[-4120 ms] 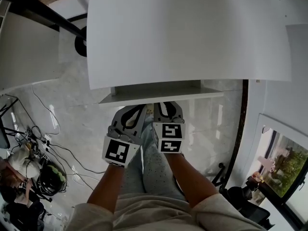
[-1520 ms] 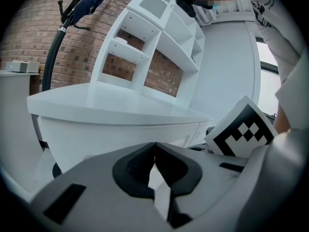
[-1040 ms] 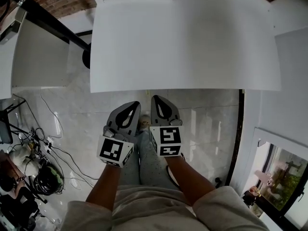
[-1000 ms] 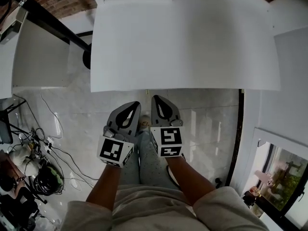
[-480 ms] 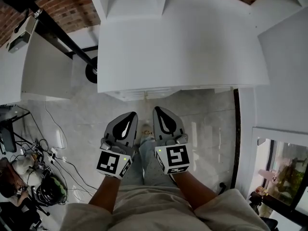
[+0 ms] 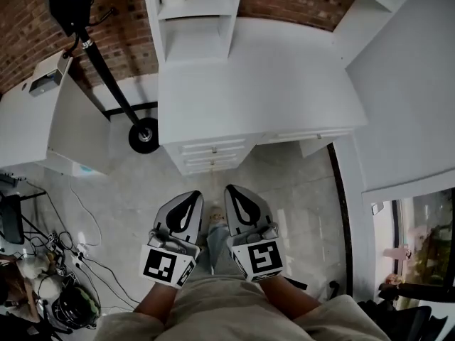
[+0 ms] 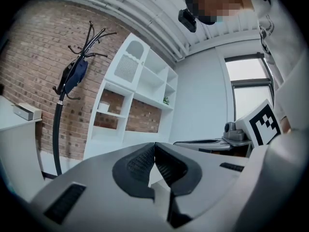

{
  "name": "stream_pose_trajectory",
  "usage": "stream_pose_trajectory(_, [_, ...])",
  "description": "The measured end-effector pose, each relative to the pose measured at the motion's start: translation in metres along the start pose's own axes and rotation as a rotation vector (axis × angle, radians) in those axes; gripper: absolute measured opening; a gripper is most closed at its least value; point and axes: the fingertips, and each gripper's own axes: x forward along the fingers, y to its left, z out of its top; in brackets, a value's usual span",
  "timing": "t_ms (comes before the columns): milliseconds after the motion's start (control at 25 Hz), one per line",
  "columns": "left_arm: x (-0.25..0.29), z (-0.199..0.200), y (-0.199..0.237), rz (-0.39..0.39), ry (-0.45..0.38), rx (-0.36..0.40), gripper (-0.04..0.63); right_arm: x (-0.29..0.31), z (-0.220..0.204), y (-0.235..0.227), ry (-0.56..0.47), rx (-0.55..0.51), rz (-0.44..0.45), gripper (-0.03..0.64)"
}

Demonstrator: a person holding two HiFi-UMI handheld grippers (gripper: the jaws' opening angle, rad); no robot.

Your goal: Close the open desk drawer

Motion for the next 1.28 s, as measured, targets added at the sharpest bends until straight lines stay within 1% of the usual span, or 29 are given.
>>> stream_pose_trajectory(80, [-0.023, 0.010, -0.010, 0.002, -0.009, 0.006, 0.017, -0.019, 0.024, 0.018, -0.085, -0.036, -0.009, 0.029])
stream_pose_trajectory(120, [-0.033, 0.013, -0.015, 0.002, -0.012, 0.009, 0.017, -0.029, 0.033, 0.026, -0.110, -0.048, -0.010, 0.029])
stream_pose_trajectory(280, [-0.065, 0.025, -0.031, -0.004, -0.019, 0.029, 0.017, -0.063, 0.055, 0.051, -0.151, -0.037, -0.006, 0.029])
stream_pose_trajectory(360, [-0.076, 0.030, -0.040, -0.007, -0.019, 0.026, 0.018, -0.077, 0.065, 0.060, -0.168, -0.038, 0.001, 0.029])
stream_pose_trajectory(480, [-0.087, 0.038, -0.055, -0.015, -0.022, 0.019, 0.017, -0.093, 0.070, 0.067, -0.160, -0.023, 0.019, 0.029])
stream_pose_trajectory(640, [-0.090, 0.048, -0.073, -0.027, -0.031, 0.042, 0.017, -0.106, 0.064, 0.065, -0.100, -0.027, 0.053, 0.029])
stream_pose_trajectory(720, [-0.089, 0.059, -0.081, -0.029, -0.064, 0.034, 0.017, -0.108, 0.069, 0.061, -0.124, -0.005, 0.050, 0.029])
stream_pose_trajectory(800, [-0.085, 0.070, -0.089, -0.027, -0.105, 0.016, 0.018, -0.109, 0.070, 0.055, -0.125, 0.011, 0.052, 0.029])
stream_pose_trajectory(960, [-0.078, 0.075, -0.103, -0.035, -0.111, 0.015, 0.017, -0.114, 0.069, 0.041, -0.098, 0.039, 0.047, 0.029])
stream_pose_trajectory(1120, [-0.072, 0.077, -0.108, -0.027, -0.115, 0.026, 0.017, -0.116, 0.074, 0.031, -0.133, 0.025, 0.040, 0.029])
stream_pose_trajectory(1280, [-0.069, 0.081, -0.104, -0.003, -0.114, 0.023, 0.018, -0.119, 0.088, 0.034, -0.189, -0.002, 0.054, 0.029])
